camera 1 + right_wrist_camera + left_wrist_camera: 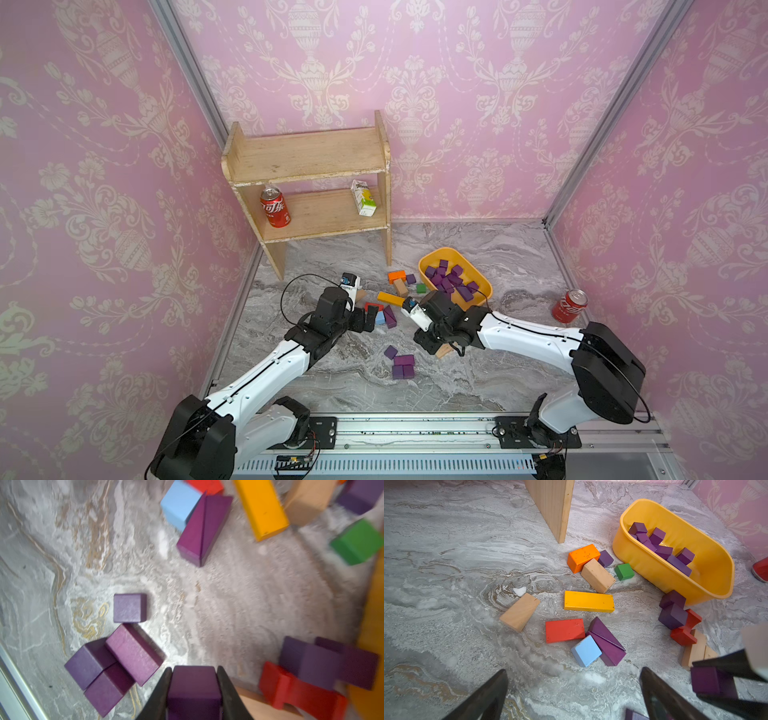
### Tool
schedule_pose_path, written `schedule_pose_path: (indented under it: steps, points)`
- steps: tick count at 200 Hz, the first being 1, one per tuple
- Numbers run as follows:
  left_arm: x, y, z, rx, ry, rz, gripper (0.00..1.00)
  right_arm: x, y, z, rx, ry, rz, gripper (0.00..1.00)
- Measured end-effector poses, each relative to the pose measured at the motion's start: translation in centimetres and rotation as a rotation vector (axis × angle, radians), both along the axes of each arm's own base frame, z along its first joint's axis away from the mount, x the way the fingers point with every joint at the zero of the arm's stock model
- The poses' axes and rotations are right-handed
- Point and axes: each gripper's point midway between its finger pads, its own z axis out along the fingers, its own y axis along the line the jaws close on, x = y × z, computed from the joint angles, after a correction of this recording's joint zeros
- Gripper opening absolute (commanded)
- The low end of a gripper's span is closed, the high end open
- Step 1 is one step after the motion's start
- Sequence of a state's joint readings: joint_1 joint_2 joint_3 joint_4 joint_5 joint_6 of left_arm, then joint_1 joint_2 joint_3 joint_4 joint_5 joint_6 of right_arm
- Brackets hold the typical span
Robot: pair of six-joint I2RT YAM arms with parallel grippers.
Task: Pick purple bricks into the storage bin
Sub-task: Place the building block in the storage box.
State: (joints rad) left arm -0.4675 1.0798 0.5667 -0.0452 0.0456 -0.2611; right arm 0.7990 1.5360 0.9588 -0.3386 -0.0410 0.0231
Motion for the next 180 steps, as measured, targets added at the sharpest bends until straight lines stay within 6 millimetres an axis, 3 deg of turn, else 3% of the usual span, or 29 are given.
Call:
schedule_pose_path:
  steps: [38,64,85,106,137,157,180]
  points:
    - [0.3,-0.1,0.2,-0.007,-0.014,0.000,0.99,5.8,-2.6,4.0,0.039,-0.087,-0.153,0.21]
    - [0.5,-0.2,0.0,-0.007,-0.013,0.000,0.99,9.1,-5.3,5.2,0.052,-0.110,-0.256,0.20]
    - [0.6,-0.3,-0.1,-0.008,-0.013,0.000,0.99,11.2,-7.4,4.7,0.062,-0.099,-0.336,0.20]
    - [0.7,-0.4,-0.2,-0.010,-0.014,0.002,0.99,13.1,-9.5,3.1,0.045,-0.062,-0.420,0.19]
    - [0.8,-0.4,-0.1,-0.012,-0.018,0.001,0.99,15.6,-10.6,0.7,0.006,-0.024,-0.498,0.19]
    - [0.8,-0.4,0.0,-0.013,-0.018,0.002,0.99,16.1,-11.1,-0.3,-0.004,-0.002,-0.527,0.29]
    - [0.8,-0.4,0.0,-0.017,-0.017,0.004,0.99,16.8,-11.8,-0.1,-0.003,-0.002,-0.572,0.55]
